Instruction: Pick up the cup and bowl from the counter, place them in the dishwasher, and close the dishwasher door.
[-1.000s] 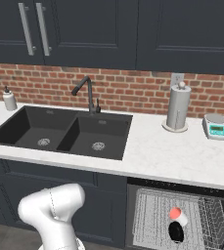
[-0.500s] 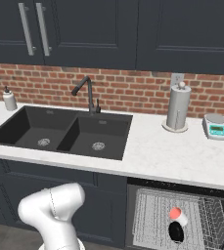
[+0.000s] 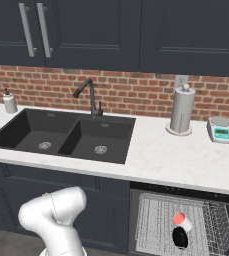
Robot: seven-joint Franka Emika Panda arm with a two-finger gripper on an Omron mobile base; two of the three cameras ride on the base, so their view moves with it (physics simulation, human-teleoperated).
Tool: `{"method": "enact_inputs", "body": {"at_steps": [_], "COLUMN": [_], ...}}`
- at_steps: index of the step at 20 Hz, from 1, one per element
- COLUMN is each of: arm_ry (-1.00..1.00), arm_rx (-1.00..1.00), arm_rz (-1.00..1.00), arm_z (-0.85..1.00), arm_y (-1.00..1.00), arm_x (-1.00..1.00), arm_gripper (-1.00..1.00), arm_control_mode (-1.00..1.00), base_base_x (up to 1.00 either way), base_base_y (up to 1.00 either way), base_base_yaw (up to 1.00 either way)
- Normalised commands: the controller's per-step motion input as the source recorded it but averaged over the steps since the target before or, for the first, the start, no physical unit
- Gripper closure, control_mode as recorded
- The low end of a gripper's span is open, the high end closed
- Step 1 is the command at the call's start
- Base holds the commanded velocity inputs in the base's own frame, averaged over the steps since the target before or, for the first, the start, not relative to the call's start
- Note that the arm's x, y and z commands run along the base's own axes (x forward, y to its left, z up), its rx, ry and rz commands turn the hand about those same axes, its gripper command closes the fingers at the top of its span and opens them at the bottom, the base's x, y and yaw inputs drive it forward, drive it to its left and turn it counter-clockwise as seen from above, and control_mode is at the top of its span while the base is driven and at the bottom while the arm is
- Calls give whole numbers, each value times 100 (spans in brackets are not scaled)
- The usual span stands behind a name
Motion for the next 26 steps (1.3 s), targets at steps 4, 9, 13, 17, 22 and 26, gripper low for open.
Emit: {"method": "enact_inputs", "body": {"at_steps": [4,9,13,17,22,26], "arm_ry": [6,0,0,-2,-8,-14], "arm_rx": [1,7,7,6,4,12], "arm_rz": [-2,-24,-28,-16,-8,-18], "arm_z": [-100,-100,-100,-100,-100,-74], "arm_y": [-49,-88,-57,-32,-14,-29], "arm_x": [-100,-100,-100,-100,-100,-100], "arm_gripper": [-100,-100,-100,-100,-100,-100], "arm_control_mode": [-100,-100,-100,-100,-100,-100], "base_base_x": [0,0,0,0,0,0], "base_base_y": [0,0,0,0,0,0], "base_base_yaw": [0,0,0,0,0,0]}}
